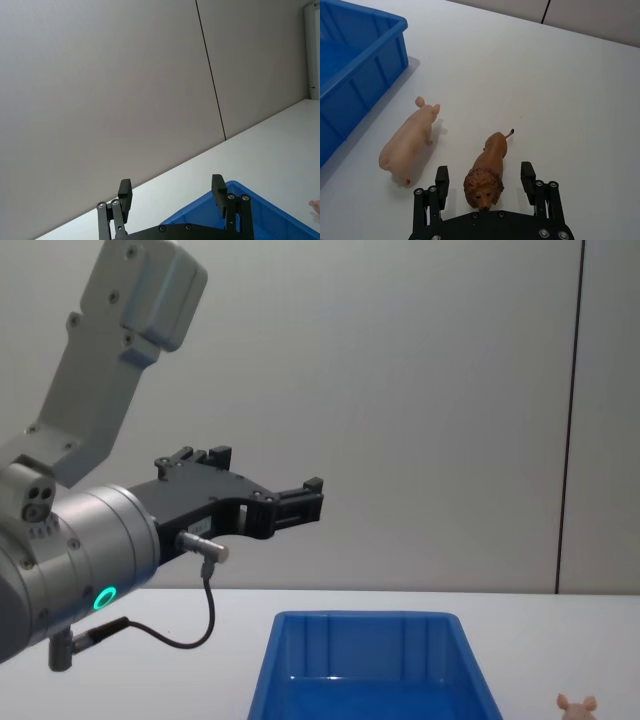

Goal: Pick up the two dolls from the table and place them into the box.

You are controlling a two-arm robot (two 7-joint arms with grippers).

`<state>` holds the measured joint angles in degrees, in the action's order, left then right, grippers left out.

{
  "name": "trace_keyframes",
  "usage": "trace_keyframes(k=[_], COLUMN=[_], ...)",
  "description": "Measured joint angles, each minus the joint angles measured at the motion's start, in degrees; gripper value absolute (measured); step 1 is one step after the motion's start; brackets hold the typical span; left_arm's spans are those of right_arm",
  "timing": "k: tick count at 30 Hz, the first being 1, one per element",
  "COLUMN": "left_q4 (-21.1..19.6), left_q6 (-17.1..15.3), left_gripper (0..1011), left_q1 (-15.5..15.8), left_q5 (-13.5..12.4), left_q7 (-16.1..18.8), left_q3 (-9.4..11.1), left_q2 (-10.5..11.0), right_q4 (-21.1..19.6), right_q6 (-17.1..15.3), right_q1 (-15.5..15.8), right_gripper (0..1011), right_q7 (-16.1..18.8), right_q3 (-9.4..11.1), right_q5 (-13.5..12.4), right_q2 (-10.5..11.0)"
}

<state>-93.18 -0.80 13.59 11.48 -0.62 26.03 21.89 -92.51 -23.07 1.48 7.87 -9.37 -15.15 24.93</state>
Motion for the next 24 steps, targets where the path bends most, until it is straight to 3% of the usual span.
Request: trace_keyframes(k=[9, 14, 24], left_q4=[0.0, 0.0, 0.0], left_q6=[0.0, 0.0, 0.0], left_gripper=[1003, 1004, 1003], left_q1=[0.0, 0.0, 0.0], left_q5=[0.0, 0.0, 0.0], left_q7=[0.0, 0.0, 0.0], left_q3=[0.0, 0.0, 0.0], left_q2=[0.0, 0.0, 0.0], right_q4=[0.4, 0.5, -0.2], right_q6=[-1.2, -1.6, 0.9], right_q1=[-0.2, -0.3, -0.5], right_gripper=[676, 474, 429], right_q7=[0.2, 0.3, 0.7], right_q3=[0.1, 0.3, 0.5], right_q5=[0.1, 0.0, -0.1], right_q2=[0.0, -0.1, -0.1])
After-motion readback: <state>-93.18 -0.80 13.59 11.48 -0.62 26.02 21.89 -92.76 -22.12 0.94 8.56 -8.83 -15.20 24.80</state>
